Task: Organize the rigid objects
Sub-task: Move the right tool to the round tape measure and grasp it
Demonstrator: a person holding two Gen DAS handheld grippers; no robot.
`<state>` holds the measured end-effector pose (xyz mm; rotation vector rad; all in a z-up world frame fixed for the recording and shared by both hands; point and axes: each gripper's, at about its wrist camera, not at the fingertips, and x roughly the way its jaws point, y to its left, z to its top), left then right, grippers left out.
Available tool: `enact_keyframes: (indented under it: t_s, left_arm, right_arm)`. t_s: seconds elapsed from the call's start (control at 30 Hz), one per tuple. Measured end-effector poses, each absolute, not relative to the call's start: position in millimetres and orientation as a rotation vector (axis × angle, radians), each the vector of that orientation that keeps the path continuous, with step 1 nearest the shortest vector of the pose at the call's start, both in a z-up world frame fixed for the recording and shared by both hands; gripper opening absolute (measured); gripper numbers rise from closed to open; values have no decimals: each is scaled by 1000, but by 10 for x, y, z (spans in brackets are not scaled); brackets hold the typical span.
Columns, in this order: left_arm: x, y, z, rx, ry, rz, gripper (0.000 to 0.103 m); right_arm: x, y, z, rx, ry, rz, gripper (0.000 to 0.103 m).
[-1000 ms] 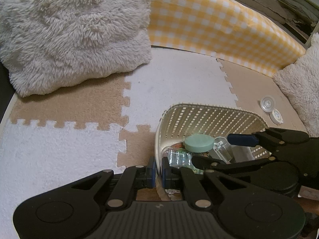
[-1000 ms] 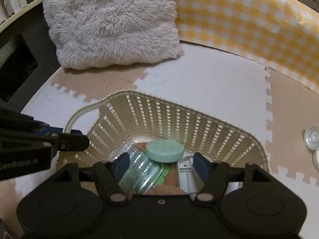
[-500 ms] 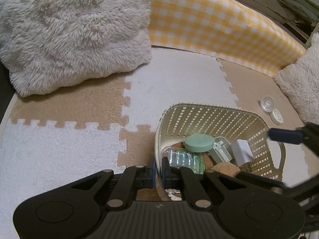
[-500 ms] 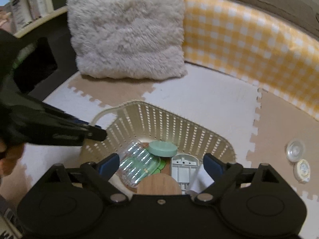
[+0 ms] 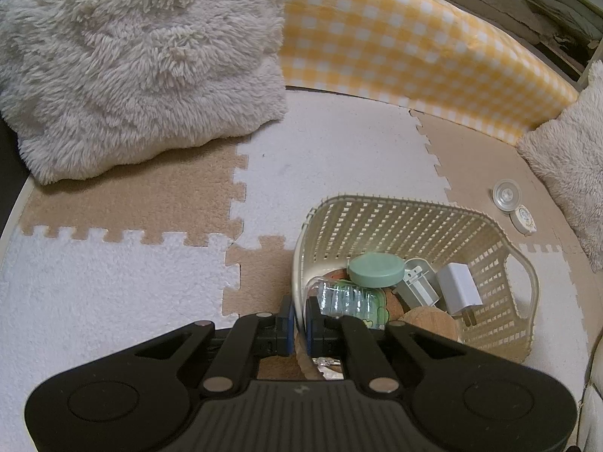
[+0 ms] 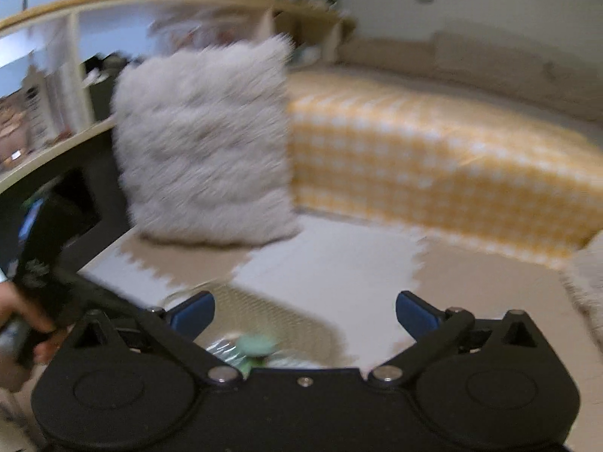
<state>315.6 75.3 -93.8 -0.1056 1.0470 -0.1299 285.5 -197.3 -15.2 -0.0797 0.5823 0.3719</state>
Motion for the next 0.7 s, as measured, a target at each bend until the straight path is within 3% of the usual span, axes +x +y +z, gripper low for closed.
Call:
enact_keyframes:
  t_s: [0.7]
  left_arm:
    - [3157,741,-936,-96,1046,-130,6]
  right_arm:
    - [3389,-3471,-1056,55,535,-106,103]
